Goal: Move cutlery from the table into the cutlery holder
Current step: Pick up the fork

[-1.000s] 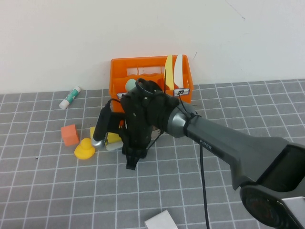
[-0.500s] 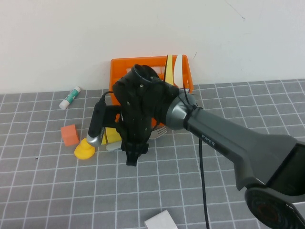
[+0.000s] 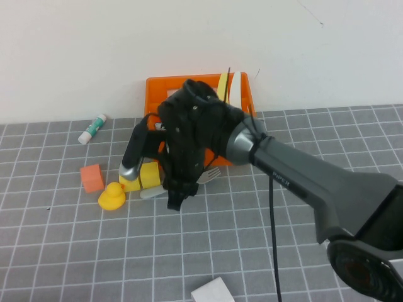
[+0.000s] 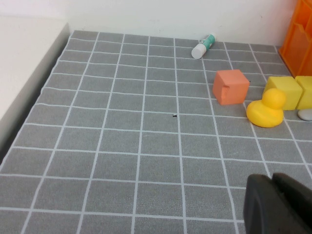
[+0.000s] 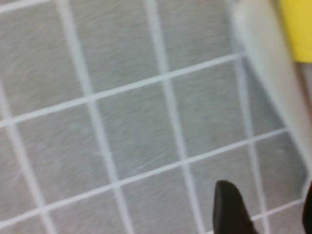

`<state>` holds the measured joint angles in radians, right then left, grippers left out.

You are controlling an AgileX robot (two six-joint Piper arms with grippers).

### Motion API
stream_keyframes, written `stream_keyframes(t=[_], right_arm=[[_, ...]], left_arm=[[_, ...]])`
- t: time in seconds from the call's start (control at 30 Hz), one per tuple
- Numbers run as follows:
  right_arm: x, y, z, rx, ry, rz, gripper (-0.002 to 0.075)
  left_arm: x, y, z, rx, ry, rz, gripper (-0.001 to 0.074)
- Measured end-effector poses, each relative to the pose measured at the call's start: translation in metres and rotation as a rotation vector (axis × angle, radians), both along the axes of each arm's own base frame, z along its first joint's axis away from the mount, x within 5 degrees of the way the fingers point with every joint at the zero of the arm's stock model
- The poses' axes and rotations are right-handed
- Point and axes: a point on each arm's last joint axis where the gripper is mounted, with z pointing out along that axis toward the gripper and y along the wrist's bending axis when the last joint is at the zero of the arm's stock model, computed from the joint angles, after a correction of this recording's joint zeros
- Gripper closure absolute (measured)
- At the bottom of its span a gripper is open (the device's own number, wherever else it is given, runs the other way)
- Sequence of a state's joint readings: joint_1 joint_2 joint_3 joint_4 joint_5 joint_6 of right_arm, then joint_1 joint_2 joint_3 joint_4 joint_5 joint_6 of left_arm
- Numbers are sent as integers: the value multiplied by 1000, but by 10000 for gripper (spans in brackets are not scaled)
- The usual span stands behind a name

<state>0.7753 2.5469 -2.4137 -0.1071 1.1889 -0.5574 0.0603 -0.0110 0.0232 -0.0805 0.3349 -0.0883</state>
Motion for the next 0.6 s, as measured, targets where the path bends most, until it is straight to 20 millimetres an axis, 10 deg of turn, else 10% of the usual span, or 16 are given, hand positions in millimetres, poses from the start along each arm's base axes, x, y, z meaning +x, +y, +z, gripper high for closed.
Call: stream_keyframes(t=[0.6], right_arm=[[24, 3, -6, 191, -88, -101, 379]], left_arm=[[0, 0, 0, 0, 0, 0, 736]])
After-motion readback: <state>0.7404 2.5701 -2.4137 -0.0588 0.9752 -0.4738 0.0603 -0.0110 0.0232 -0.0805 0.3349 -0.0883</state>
